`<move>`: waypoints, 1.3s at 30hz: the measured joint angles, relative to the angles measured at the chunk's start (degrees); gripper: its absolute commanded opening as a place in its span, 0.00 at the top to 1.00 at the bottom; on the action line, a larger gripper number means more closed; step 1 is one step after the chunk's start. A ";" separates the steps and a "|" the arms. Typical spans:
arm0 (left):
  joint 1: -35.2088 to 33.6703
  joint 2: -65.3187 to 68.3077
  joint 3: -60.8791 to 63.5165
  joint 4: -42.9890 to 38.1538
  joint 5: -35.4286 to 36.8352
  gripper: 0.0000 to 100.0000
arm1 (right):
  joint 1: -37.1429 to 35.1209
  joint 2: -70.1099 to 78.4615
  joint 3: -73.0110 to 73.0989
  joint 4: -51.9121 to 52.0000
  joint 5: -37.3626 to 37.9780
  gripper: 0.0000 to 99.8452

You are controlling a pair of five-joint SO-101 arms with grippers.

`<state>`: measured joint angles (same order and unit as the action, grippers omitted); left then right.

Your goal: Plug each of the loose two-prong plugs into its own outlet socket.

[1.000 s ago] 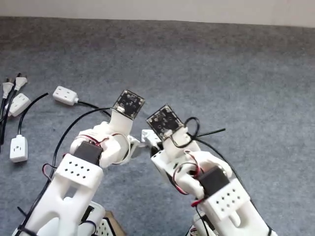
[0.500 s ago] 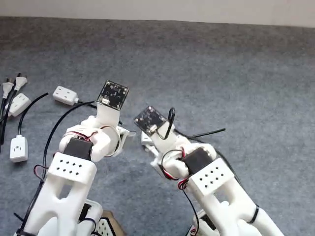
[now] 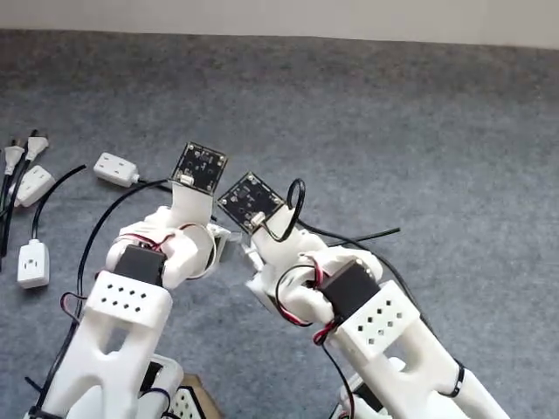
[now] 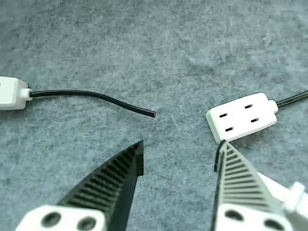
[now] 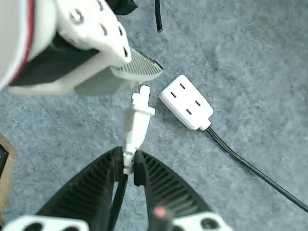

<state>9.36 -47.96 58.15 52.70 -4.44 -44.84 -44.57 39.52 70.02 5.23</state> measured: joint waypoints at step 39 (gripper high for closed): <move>-26.73 0.00 -2.73 -0.88 2.81 0.76 | 10.99 12.75 14.24 -10.29 -5.80 0.92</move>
<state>-17.36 -47.96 55.43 51.82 -1.63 -33.85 -31.82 53.76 59.74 -0.57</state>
